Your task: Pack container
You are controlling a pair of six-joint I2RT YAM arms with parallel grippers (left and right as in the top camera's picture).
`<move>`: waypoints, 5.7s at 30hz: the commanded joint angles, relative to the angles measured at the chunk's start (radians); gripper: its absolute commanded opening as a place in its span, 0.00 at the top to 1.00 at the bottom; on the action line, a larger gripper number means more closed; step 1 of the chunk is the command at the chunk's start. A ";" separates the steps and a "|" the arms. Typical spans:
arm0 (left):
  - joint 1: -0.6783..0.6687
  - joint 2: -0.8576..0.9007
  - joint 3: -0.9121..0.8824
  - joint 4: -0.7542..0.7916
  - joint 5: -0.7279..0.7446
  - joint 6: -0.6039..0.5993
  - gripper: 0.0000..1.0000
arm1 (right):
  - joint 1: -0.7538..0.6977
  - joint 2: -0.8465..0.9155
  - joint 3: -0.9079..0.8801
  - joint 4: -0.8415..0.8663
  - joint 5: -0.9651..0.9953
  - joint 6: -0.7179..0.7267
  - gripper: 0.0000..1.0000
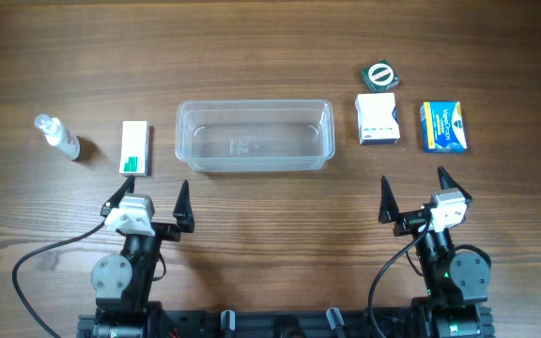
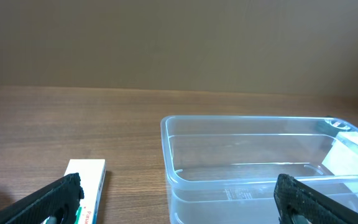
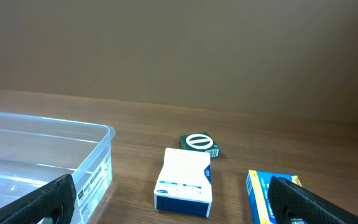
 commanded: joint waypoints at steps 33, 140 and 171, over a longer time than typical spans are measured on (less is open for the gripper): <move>0.007 -0.005 -0.005 -0.004 0.016 0.016 0.00 | 0.001 0.000 -0.002 0.003 0.010 0.019 0.00; 0.007 -0.005 -0.005 -0.004 0.016 0.016 0.00 | 0.598 1.882 1.540 -0.731 0.017 0.709 0.32; 0.007 -0.005 -0.005 -0.004 0.016 0.016 0.00 | 0.609 2.009 1.538 -0.692 0.082 0.699 0.25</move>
